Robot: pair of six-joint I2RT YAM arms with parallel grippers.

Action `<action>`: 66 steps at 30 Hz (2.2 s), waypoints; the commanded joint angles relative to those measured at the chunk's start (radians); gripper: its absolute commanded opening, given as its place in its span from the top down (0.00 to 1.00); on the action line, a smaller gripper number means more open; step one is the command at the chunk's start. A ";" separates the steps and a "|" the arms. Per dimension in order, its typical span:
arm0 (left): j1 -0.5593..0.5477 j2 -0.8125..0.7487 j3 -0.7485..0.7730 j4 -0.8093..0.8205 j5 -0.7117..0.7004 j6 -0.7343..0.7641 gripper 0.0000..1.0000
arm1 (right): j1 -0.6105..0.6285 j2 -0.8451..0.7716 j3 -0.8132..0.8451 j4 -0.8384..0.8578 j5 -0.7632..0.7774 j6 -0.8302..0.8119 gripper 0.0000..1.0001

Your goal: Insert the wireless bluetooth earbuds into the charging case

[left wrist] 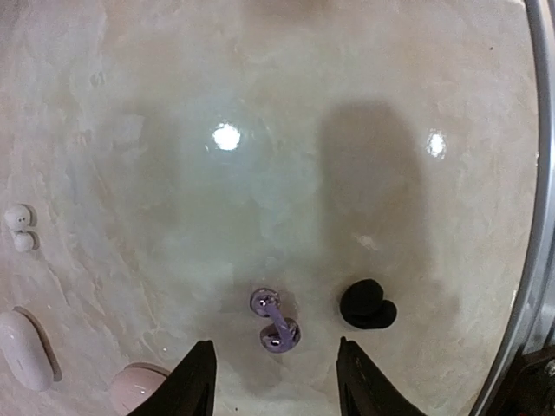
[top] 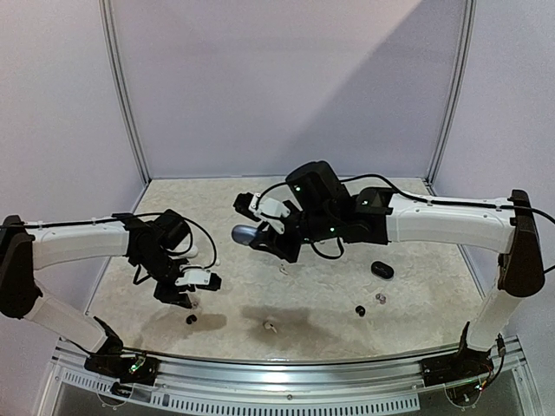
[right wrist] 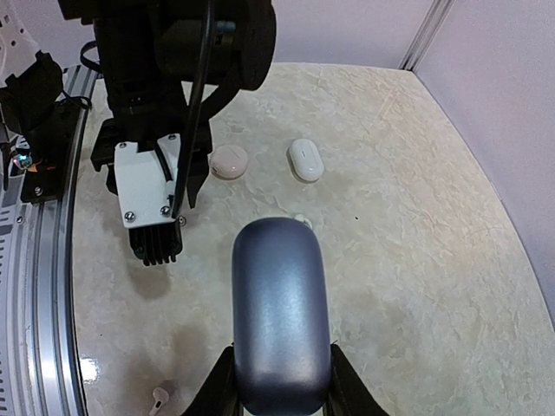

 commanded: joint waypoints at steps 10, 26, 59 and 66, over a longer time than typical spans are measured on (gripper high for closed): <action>-0.040 0.055 -0.043 0.085 -0.058 -0.035 0.64 | -0.033 -0.051 -0.025 0.016 -0.012 0.005 1.00; -0.043 0.046 -0.083 0.114 -0.051 -0.036 0.93 | -0.041 -0.051 -0.022 0.001 -0.008 0.006 1.00; -0.091 0.012 -0.008 -0.072 -0.084 -0.092 0.85 | -0.046 -0.043 -0.023 -0.004 -0.012 0.013 1.00; -0.087 0.031 -0.038 0.057 -0.135 -0.072 0.79 | -0.045 -0.038 -0.022 -0.005 -0.013 0.010 1.00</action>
